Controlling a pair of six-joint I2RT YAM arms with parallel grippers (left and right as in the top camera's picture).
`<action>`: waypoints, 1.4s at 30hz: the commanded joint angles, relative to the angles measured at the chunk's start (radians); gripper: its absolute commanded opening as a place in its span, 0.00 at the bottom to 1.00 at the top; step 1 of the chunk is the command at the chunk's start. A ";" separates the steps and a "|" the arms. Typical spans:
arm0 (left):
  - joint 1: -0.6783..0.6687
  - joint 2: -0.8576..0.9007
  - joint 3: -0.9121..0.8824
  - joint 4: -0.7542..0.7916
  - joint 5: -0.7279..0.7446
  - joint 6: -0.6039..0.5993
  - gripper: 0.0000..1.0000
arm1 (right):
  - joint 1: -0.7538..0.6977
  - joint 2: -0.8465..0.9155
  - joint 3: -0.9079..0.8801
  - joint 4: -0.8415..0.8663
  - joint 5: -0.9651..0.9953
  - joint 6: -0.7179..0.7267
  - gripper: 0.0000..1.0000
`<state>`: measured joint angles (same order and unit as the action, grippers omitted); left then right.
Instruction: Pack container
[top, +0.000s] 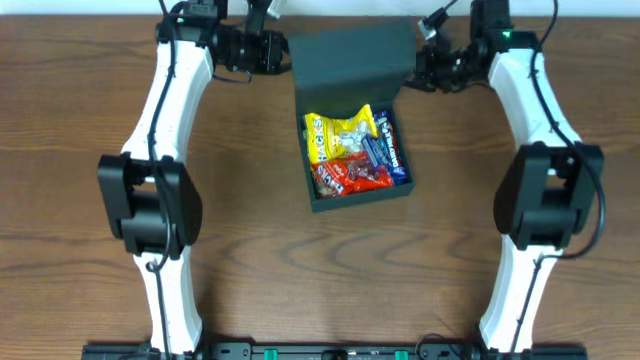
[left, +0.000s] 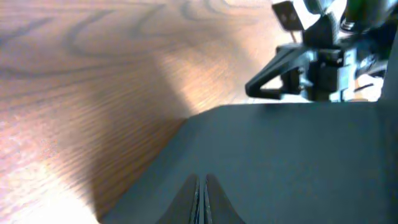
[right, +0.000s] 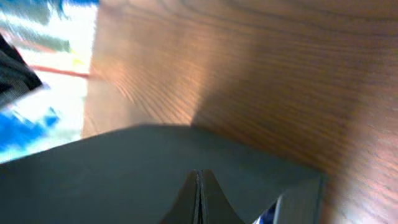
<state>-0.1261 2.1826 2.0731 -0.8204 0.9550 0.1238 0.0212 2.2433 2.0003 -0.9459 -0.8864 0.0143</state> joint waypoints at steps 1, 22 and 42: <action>-0.021 -0.057 0.021 -0.054 -0.066 0.144 0.06 | 0.017 -0.090 0.013 -0.051 0.124 -0.156 0.01; -0.185 -0.093 -0.025 -0.392 -0.327 0.329 0.06 | -0.008 -0.162 -0.017 -0.383 0.590 -0.036 0.01; -0.371 -0.093 -0.412 -0.164 -0.439 0.234 0.06 | -0.023 -0.454 -0.019 -0.521 0.501 -0.012 0.01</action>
<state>-0.4881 2.0960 1.7130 -0.9817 0.5461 0.3882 -0.0132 1.8774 1.9812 -1.4563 -0.3676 -0.0078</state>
